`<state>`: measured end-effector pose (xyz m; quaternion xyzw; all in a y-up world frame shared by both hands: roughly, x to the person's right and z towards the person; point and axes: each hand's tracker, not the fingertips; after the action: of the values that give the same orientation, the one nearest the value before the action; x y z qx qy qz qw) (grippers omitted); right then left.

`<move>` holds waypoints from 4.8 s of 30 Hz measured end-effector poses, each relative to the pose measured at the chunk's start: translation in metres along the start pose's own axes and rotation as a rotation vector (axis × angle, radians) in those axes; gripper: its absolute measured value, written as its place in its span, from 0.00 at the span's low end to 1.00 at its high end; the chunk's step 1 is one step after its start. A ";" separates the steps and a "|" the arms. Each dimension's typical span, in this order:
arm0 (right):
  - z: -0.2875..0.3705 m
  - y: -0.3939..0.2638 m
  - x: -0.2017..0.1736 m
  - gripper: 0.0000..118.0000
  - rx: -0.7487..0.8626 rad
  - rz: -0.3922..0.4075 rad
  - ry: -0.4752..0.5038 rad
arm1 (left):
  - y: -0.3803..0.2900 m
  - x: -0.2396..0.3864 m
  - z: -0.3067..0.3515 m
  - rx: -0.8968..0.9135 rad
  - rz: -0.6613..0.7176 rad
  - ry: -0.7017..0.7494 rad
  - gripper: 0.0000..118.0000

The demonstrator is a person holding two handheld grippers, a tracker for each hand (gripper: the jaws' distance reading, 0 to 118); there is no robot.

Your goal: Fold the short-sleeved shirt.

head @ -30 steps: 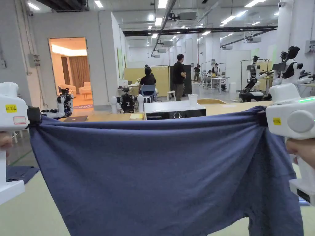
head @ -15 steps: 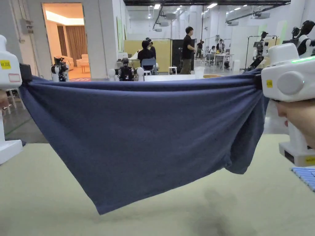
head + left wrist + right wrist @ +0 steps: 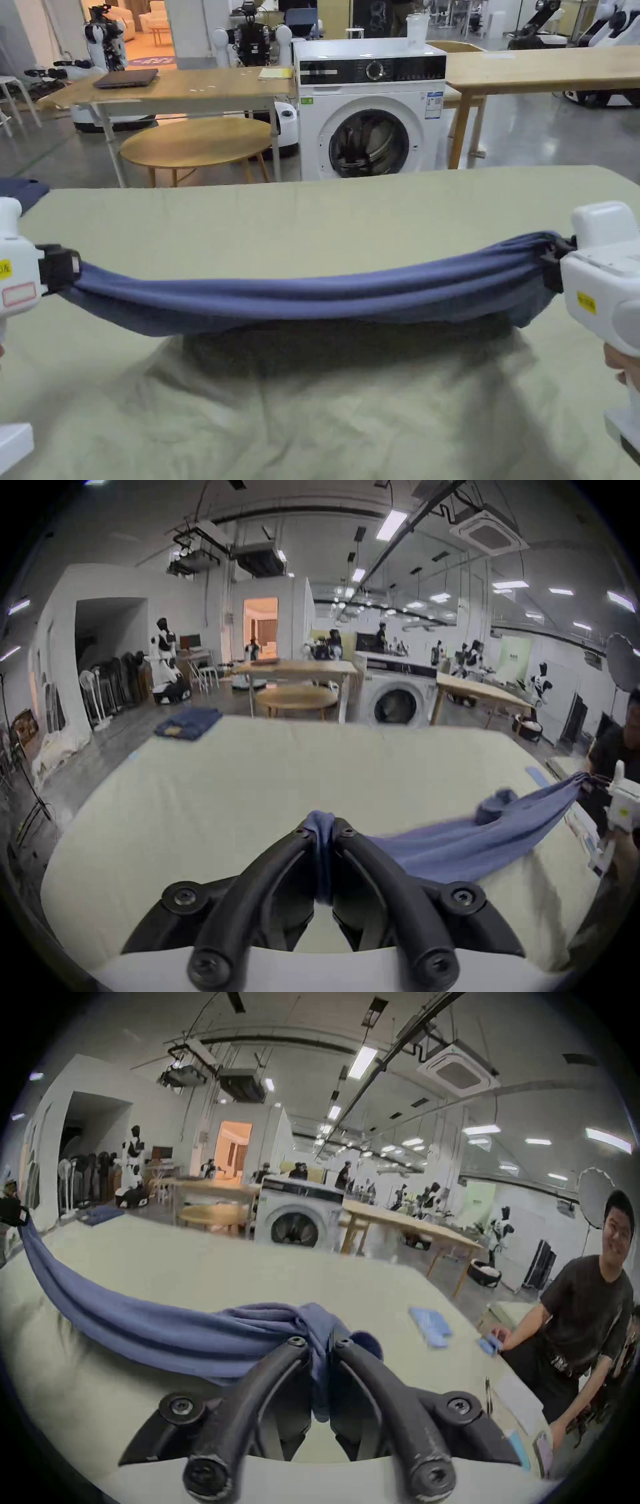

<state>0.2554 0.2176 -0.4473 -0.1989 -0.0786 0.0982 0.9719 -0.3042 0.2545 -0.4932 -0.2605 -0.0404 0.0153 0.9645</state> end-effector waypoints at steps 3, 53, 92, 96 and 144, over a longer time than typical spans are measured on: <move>0.045 -0.047 0.000 0.05 0.006 0.029 -0.007 | -0.058 0.006 0.029 -0.053 -0.012 -0.031 0.01; 0.309 -0.168 0.011 0.00 -0.030 -0.259 0.218 | -0.226 0.046 0.247 0.035 0.030 -0.078 0.01; 0.229 -0.174 0.031 0.00 -0.204 -0.291 0.096 | -0.089 0.134 -0.151 -0.460 -0.173 -0.051 0.59; 0.227 -0.172 0.024 0.00 -0.213 -0.263 0.115 | -0.083 0.155 -0.138 -0.435 -0.331 -0.128 0.00; 0.151 0.023 0.104 0.00 -0.066 -0.447 0.122 | 0.071 0.071 0.092 -0.016 -0.045 -0.266 0.00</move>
<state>0.3233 0.3174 -0.3077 -0.2138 -0.0647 -0.1341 0.9655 -0.2422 0.3657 -0.4451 -0.2629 -0.1741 0.0277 0.9486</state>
